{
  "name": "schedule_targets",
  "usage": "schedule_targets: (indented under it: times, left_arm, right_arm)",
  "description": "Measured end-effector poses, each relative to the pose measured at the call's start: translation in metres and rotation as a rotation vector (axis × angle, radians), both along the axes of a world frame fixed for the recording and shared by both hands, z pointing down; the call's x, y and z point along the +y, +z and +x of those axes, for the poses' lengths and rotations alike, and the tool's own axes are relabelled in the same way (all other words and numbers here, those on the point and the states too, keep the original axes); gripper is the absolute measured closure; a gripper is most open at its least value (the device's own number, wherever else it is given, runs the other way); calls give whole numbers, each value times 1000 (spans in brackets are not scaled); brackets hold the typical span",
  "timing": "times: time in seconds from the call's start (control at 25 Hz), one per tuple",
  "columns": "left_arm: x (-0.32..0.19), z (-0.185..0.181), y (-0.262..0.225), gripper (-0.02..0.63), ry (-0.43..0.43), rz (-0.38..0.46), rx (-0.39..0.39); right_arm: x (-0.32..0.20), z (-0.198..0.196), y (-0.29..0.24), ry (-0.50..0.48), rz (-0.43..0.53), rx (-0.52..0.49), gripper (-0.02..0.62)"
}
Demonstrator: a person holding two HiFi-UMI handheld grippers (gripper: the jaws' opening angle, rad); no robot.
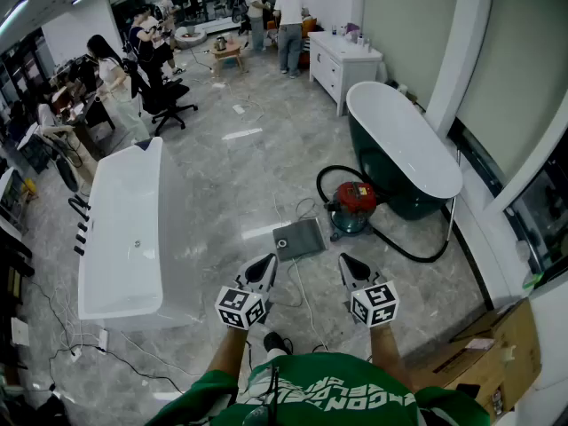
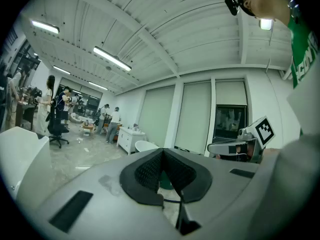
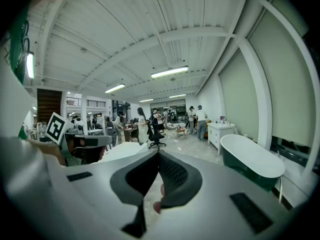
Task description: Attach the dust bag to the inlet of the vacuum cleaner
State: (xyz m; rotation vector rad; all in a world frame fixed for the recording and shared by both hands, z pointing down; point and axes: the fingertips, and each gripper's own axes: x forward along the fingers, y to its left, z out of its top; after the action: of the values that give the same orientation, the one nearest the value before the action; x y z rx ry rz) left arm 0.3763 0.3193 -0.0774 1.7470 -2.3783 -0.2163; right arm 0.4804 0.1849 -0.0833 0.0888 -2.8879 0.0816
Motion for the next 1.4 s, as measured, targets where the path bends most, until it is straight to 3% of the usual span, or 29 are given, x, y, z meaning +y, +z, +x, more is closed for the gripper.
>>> schedule_targets:
  times: [0.4,0.88,1.4]
  left_arm:
    - [26,-65,3,603,14,17,21]
    - [70,-135,24,603,65,-2,54]
    - [67,-173,42,603,75,-24,72]
  right_arm:
    - [33,-63,3,-7,25,42,586]
    - [66,-124,18,76,-8,62,588]
    - [60,-161,37,100,-33,78,588]
